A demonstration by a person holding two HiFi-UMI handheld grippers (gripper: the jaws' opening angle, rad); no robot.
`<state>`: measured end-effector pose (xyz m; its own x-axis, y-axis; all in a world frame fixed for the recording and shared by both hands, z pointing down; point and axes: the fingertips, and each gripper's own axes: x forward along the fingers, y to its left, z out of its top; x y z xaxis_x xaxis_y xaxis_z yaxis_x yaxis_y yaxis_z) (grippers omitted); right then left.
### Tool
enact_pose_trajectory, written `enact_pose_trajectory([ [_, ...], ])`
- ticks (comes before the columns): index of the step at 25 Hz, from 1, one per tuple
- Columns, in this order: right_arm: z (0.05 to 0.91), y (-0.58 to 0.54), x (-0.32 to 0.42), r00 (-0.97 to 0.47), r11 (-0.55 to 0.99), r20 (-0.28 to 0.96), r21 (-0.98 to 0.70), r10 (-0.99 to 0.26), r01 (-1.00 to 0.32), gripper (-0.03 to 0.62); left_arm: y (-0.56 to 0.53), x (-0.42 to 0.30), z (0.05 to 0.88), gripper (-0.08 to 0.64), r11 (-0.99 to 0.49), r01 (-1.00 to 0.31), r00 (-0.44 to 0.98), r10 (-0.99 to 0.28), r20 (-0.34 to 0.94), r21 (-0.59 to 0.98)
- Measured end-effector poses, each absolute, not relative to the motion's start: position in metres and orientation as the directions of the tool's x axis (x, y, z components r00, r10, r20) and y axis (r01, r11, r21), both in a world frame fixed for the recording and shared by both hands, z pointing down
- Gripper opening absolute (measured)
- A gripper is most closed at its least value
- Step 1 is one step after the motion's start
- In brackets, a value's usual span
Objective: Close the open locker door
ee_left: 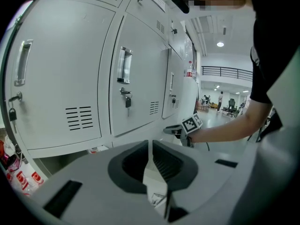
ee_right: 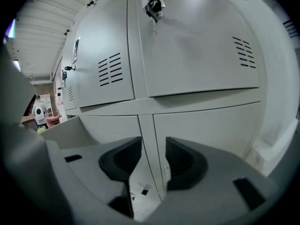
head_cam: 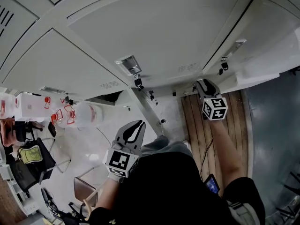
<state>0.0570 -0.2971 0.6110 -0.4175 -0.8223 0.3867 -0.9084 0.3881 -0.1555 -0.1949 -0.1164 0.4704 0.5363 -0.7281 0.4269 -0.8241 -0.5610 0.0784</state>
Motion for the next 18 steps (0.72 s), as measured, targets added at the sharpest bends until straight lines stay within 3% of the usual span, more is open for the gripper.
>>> enact_pose_trajectory([
  [10, 0.553, -0.22, 0.086, -0.44, 0.398, 0.324, -0.19, -0.837, -0.897, 0.153, -0.118, -0.135, 0.453, 0.026, -0.64, -0.763, 0.623, -0.689, 0.371, 0.094],
  [18, 0.506, -0.158, 0.119, -0.4, 0.352, 0.311, -0.202, -0.862, -0.914, 0.083, -0.118, -0.083, 0.45, 0.026, -0.718, -0.683, 0.711, -0.612, 0.346, 0.132],
])
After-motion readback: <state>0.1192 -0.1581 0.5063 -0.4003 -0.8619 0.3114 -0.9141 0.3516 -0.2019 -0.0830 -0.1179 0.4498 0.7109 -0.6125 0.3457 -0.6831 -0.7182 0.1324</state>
